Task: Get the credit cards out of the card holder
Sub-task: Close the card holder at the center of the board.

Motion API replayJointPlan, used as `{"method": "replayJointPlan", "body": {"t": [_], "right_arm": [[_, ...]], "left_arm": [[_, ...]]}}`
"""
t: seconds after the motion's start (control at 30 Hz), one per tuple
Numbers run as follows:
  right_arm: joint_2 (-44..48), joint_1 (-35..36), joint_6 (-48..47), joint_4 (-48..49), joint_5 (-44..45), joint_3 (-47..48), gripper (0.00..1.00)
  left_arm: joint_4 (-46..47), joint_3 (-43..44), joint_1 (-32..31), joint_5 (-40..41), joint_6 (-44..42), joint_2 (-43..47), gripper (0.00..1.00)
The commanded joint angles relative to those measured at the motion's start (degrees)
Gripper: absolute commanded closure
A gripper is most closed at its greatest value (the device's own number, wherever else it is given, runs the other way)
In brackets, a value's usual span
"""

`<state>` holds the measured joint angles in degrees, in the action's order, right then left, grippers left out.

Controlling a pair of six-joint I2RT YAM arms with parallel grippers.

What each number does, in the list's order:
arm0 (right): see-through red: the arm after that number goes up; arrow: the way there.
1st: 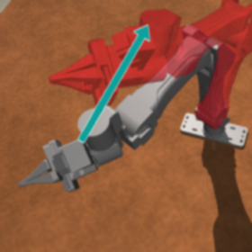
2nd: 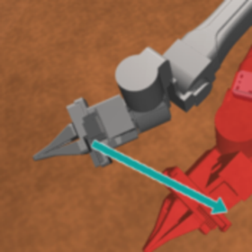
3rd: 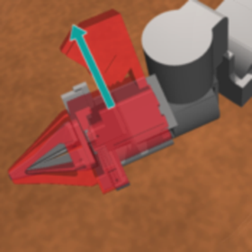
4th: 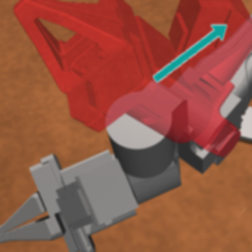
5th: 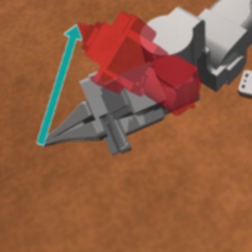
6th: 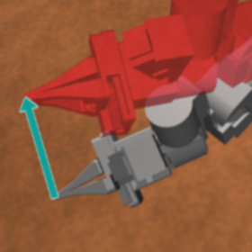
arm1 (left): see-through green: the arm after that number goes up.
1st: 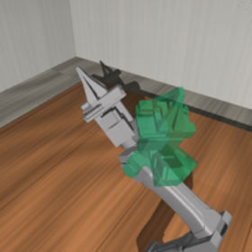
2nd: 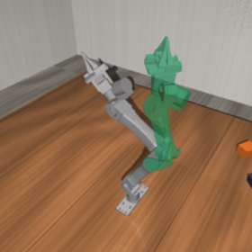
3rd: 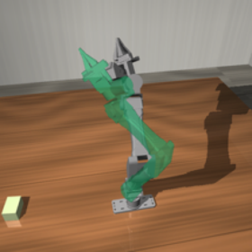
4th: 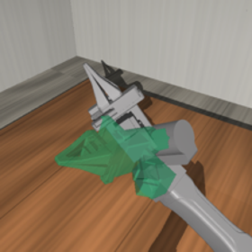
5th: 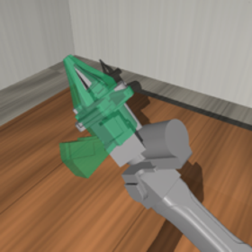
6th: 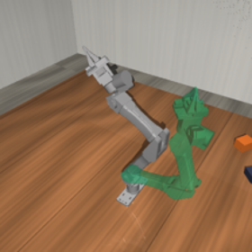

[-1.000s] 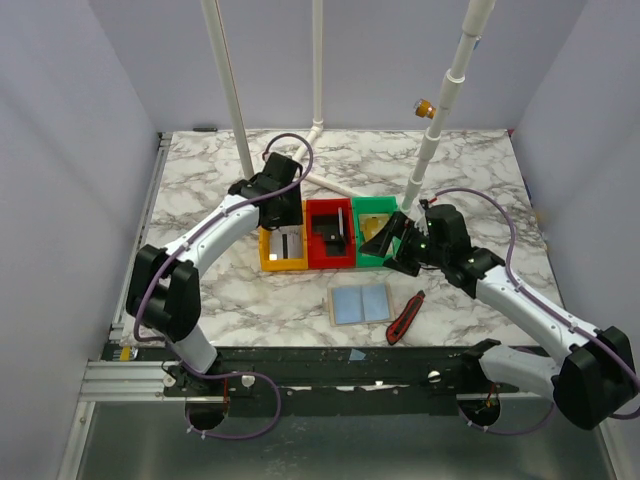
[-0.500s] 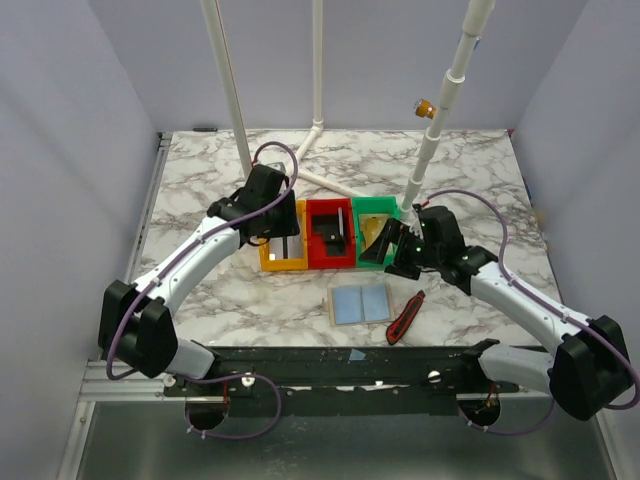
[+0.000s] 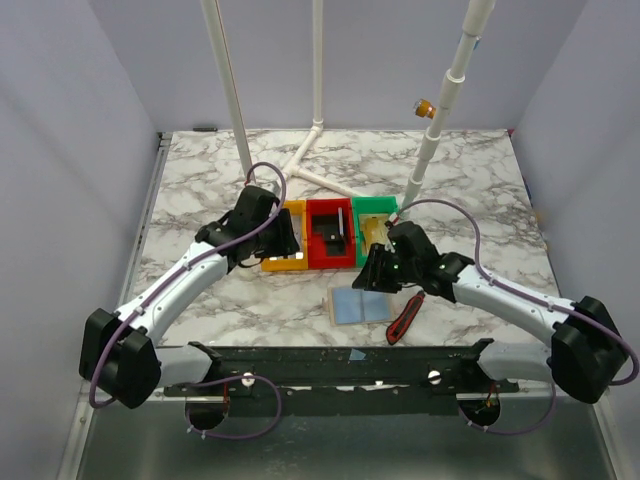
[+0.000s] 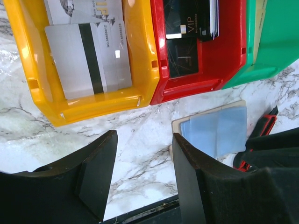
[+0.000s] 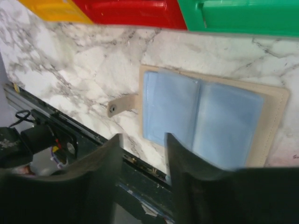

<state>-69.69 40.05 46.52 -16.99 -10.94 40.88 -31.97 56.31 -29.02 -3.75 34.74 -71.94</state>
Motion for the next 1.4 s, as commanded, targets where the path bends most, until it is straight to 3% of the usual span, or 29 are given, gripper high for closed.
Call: {"method": "replayJointPlan", "body": {"t": [0.0, 0.1, 0.17, 0.5, 1.0, 1.37], "right_arm": [[-2.82, 3.18, 1.19, 0.39, 3.2, 0.85, 0.69], [-5.19, 5.27, 1.53, 1.38, 3.51, 1.59, 0.92], [-6.89, 6.91, 1.62, 1.99, 3.93, 2.19, 0.99], [-17.06, 13.48, 1.52, 4.51, 5.56, 5.58, 0.99], [-21.89, 14.44, 1.01, 4.15, 9.92, 5.19, 0.99], [-20.13, 14.44, 2.01, -1.04, 18.03, 4.63, 0.99]], "left_arm": [[2.14, -3.03, -0.91, -2.67, 1.41, 2.76, 0.48], [2.89, -4.94, -1.45, -3.05, 2.14, 3.58, 0.48], [3.43, -6.12, -1.74, -3.33, 2.65, 4.14, 0.48], [4.64, -9.41, -4.47, -3.8, 4.27, 5.3, 0.49], [6.44, -9.53, -7.4, -6.02, 5.67, 3.71, 0.5], [10.67, -10.85, -10.77, -8.99, 7.71, -0.56, 0.73]]}}
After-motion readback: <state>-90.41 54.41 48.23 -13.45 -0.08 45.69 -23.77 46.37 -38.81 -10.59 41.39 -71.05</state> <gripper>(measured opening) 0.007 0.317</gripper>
